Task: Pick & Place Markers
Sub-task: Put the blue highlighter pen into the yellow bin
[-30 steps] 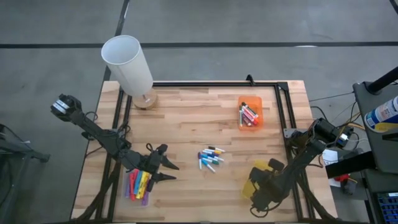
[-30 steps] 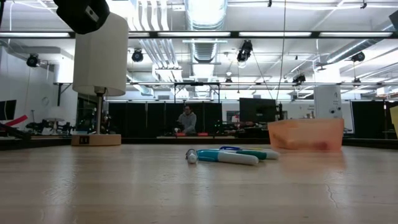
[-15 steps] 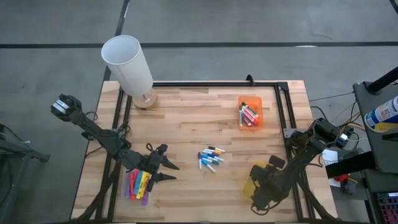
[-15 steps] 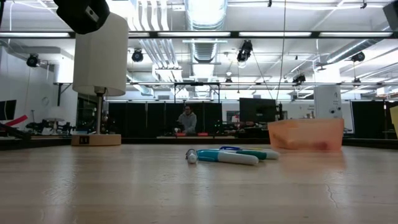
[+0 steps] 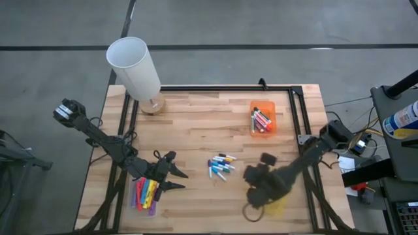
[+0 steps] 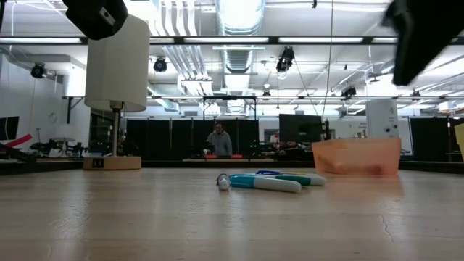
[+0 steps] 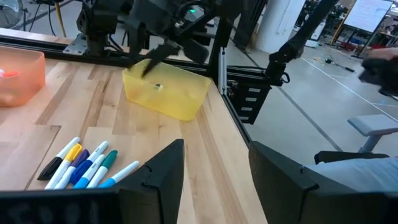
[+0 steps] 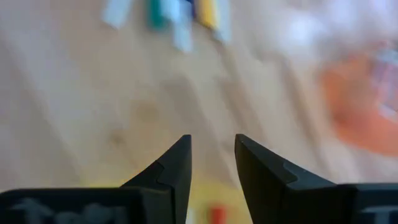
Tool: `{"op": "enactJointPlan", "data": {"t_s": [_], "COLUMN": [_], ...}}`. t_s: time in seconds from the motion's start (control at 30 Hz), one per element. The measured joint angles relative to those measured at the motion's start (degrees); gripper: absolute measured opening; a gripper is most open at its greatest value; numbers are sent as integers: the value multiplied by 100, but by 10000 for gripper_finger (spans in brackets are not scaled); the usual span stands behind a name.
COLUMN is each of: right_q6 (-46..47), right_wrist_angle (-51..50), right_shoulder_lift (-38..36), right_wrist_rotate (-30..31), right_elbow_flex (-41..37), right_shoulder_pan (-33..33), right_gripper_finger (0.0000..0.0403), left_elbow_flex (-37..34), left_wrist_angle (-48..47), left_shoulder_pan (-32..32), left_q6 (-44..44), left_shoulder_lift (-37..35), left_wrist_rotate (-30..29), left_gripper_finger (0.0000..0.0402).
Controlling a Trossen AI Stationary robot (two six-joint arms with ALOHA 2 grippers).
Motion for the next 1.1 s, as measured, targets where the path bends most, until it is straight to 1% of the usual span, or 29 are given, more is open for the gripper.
{"op": "enactJointPlan", "data": {"t_s": [0.13,0.2,0.3,0.43,0.53,0.7,0.9,1.1], "right_q6": [-1232,-1537,-1740,-1720,-1437,-1240,-569,-361], "right_wrist_angle": [1308,1851,2531,3096,3244,3385,3569,3644], "right_shoulder_lift": [-1,-1,-1,112,355,667,871,1214], "right_wrist_rotate": [-491,-634,-1075,-1496,-1539,-1670,-1729,-1807], "right_elbow_flex": [-4,-4,-17,-44,-34,17,17,20], "right_shoulder_pan": [-516,-772,-1169,-1545,-1682,-1731,-1717,-1723], "right_gripper_finger": [114,114,112,112,110,102,94,93], "left_elbow_flex": [0,0,0,0,0,-2,-6,-9], "left_wrist_angle": [0,0,-1,0,-6,-58,-65,-54], "left_shoulder_pan": [2,0,2,2,0,0,4,4], "left_q6": [-4,-5,-7,-9,-9,-7,-7,-7], "left_shoulder_lift": [0,0,0,0,0,0,0,0], "left_wrist_rotate": [0,0,0,0,1,0,-2,-13], "left_gripper_finger": [174,174,174,174,174,174,174,174]}}
